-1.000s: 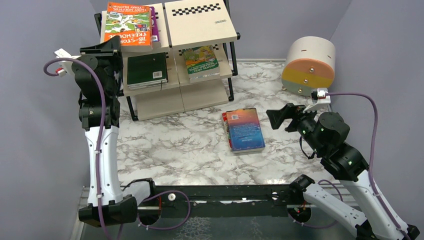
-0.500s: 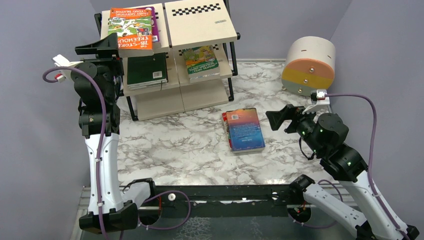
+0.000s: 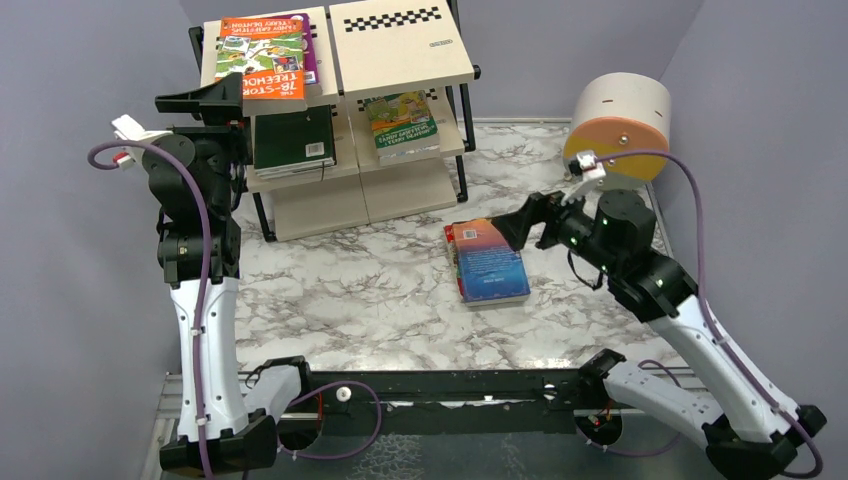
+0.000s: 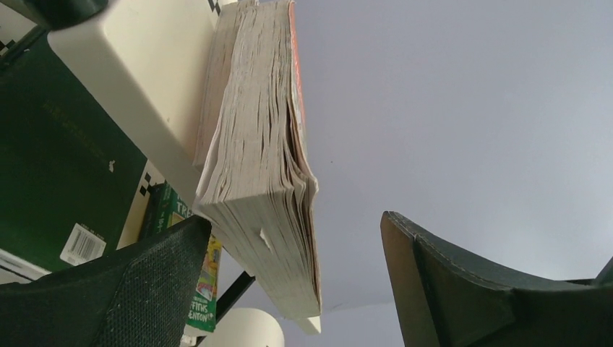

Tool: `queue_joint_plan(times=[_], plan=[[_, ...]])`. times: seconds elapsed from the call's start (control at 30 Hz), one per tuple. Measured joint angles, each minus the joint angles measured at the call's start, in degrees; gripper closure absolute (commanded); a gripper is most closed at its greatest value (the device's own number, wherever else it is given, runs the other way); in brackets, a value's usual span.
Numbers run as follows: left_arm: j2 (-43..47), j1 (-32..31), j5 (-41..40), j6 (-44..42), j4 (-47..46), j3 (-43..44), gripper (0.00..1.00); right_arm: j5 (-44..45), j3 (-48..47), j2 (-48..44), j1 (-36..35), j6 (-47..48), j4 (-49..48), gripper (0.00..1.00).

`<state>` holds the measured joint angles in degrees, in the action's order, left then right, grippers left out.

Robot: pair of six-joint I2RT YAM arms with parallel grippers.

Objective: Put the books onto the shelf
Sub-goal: Place the book on the shelf.

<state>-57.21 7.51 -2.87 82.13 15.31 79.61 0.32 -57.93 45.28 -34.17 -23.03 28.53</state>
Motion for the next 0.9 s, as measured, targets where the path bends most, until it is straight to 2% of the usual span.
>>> queue_joint_plan(times=[0.17, 0.37, 0.57, 0.7, 0.9], plan=[[1.8, 0.0, 1.1, -1.7, 1.2, -1.0, 0.16, -9.7, -6.4, 9.9, 0.0, 2.0, -4.3, 0.05], [3.9, 0.0, 1.9, -5.8, 3.8, -0.1, 0.15, -16.8, -14.5, 16.7, 0.0, 3.4, -9.2, 0.05], [3.6, 0.0, 9.9, -6.5, 3.2, 0.2, 0.17, -18.0, -15.4, 17.5, 0.0, 3.8, -11.8, 0.05], [3.2, 0.0, 16.1, -5.1, 0.7, -2.6, 0.18, -17.9, -13.3, 16.2, 0.0, 3.9, -12.2, 0.05], [2.7, 0.0, 19.5, -4.7, 0.6, -2.7, 0.19, -17.5, -10.5, 14.4, 0.0, 4.1, -12.1, 0.05]])
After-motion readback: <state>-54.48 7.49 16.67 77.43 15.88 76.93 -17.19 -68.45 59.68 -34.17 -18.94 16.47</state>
